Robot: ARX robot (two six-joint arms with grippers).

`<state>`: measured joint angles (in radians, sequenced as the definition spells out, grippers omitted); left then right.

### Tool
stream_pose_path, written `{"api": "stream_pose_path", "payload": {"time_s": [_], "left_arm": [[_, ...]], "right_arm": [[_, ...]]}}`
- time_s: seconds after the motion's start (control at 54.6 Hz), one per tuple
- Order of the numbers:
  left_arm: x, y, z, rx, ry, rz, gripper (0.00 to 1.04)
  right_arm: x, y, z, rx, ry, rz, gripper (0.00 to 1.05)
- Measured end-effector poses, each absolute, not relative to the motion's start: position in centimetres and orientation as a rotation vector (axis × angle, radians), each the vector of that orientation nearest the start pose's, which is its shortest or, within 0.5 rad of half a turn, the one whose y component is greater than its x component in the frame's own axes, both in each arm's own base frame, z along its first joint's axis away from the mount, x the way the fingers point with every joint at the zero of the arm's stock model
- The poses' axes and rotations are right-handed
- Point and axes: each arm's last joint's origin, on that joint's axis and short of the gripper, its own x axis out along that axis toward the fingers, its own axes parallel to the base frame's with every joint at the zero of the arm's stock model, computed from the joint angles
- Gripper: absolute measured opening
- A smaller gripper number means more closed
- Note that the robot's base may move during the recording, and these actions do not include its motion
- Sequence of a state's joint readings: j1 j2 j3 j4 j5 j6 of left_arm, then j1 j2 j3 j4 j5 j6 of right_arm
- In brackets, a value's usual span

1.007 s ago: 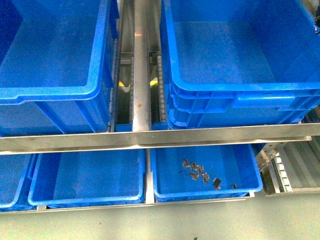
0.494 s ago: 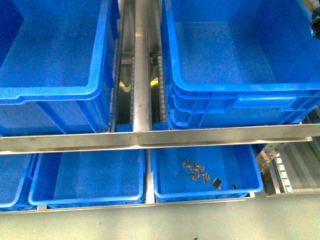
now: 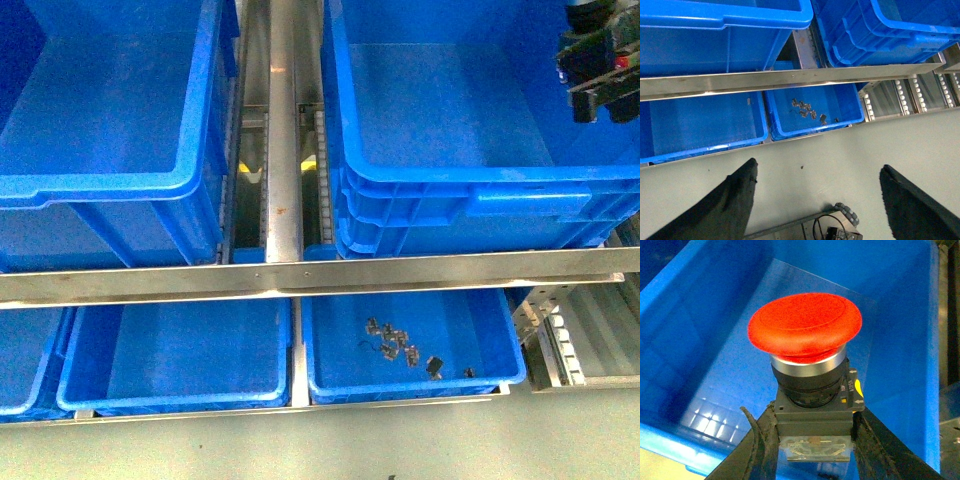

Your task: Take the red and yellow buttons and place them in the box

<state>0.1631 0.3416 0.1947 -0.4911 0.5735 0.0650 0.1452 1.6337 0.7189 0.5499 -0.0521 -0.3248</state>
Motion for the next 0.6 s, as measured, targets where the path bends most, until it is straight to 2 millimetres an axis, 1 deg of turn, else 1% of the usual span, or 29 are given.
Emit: {"api": "stream_pose_path", "payload": {"time_s": [0.018, 0.128, 0.22, 0.256, 0.275, 0.33, 0.348, 0.366, 0.403, 0.439, 0.494, 0.531, 0.586, 0.604], "left_arm": [[9.8, 0.0, 16.1, -0.169, 0.585, -0.415, 0.80], [9.8, 0.0, 16.1, -0.167, 0.585, -0.415, 0.99], [9.8, 0.0, 16.1, -0.150, 0.570, -0.397, 0.96], [10.0, -0.1, 16.0, -0.069, 0.436, -0.309, 0.89], [10.1, -0.1, 15.8, -0.048, 0.406, -0.258, 0.87], [10.1, -0.1, 15.3, 0.004, 0.227, -0.132, 0.78], [10.0, -0.1, 15.4, 0.016, 0.166, -0.093, 0.75], [9.9, -0.1, 16.0, 0.017, 0.102, -0.069, 0.71], [9.8, -0.1, 16.8, 0.020, 0.017, -0.033, 0.66], [9.7, 0.0, 17.2, 0.015, -0.009, -0.009, 0.61], [9.7, 0.1, 17.0, 0.010, -0.005, 0.017, 0.52], [9.8, 0.1, 16.9, 0.009, 0.002, 0.008, 0.46], [9.7, 0.0, 16.9, 0.006, -0.002, -0.002, 0.35], [9.7, 0.0, 16.9, 0.006, -0.003, -0.001, 0.34]], "right_arm": [[32.3, 5.0, 17.5, -0.337, 0.328, 0.255, 0.33], [33.4, 5.6, 17.8, -0.336, 0.316, 0.264, 0.33], [34.1, 6.0, 18.0, -0.331, 0.310, 0.269, 0.33], [34.2, 6.2, 18.0, -0.331, 0.309, 0.270, 0.33], [34.3, 6.3, 18.0, -0.331, 0.310, 0.274, 0.33], [34.6, 6.5, 17.9, -0.330, 0.315, 0.277, 0.33], [34.7, 6.5, 17.9, -0.330, 0.318, 0.276, 0.33], [34.8, 6.5, 17.8, -0.330, 0.321, 0.276, 0.33], [34.9, 6.5, 17.7, -0.329, 0.327, 0.276, 0.33], [35.0, 6.6, 17.6, -0.330, 0.330, 0.279, 0.33], [35.3, 6.8, 17.6, -0.330, 0.333, 0.289, 0.33], [35.5, 6.9, 17.7, -0.330, 0.330, 0.295, 0.33], [36.1, 7.3, 17.8, -0.329, 0.328, 0.308, 0.33], [36.2, 7.3, 17.8, -0.329, 0.329, 0.311, 0.33]]}}
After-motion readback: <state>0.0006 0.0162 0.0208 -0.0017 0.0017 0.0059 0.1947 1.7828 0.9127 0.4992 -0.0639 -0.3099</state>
